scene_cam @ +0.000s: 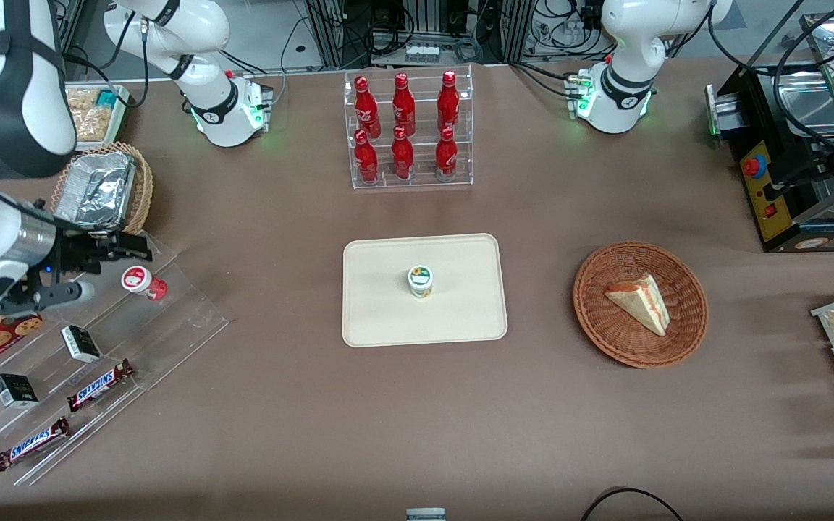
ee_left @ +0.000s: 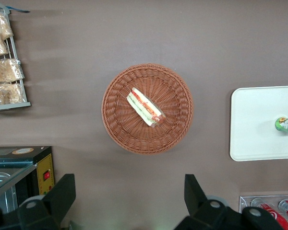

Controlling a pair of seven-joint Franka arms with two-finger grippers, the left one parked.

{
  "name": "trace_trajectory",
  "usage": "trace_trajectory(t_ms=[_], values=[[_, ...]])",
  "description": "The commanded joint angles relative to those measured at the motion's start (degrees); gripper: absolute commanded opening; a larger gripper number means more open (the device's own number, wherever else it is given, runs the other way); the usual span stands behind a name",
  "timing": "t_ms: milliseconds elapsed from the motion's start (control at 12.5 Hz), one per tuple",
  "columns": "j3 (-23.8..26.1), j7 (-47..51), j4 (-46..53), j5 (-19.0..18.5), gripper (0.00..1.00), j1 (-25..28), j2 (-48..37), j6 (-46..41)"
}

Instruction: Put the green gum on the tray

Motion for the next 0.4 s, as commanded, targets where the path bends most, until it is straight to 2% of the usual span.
trace_trajectory(t_ms=[0,321], values=[[0.04,5.48,-0.75,-1.69,1.00,1.76,-2.72,-2.70],[-2.86,7.96,-0.75,-1.87,1.00,5.29,-3.78,-4.90]])
